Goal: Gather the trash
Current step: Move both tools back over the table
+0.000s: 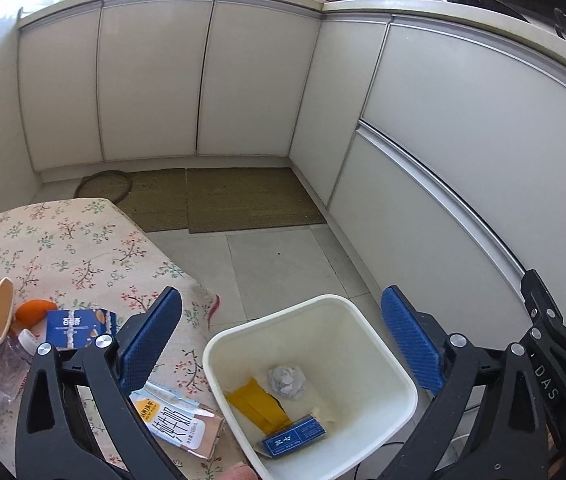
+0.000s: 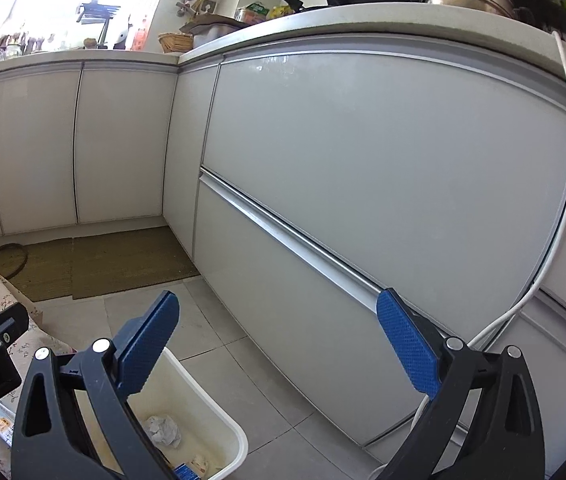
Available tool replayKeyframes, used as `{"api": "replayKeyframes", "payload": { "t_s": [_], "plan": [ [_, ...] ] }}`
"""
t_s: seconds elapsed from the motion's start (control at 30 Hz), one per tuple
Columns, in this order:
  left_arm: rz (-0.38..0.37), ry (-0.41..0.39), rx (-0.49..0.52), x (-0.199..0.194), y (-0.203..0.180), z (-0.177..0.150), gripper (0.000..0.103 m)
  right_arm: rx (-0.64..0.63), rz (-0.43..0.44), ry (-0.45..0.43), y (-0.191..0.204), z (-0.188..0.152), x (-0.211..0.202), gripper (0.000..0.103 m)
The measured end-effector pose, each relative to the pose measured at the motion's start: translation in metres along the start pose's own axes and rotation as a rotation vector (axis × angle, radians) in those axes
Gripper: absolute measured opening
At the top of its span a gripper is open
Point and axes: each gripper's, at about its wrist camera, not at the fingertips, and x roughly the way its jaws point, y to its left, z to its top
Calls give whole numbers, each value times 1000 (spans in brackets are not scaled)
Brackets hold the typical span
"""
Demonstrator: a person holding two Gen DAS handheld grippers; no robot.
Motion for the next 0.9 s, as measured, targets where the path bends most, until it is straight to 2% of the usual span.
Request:
{"api": "replayKeyframes", "payload": {
  "t_s": [0.43, 0.9],
  "plan": [
    [126, -27, -60, -36, 54, 6, 96, -50, 105, -43, 52, 11, -34, 96],
    [249, -41, -148, -71, 135, 5, 96, -116, 257, -80, 132, 17, -77, 96]
  ]
}}
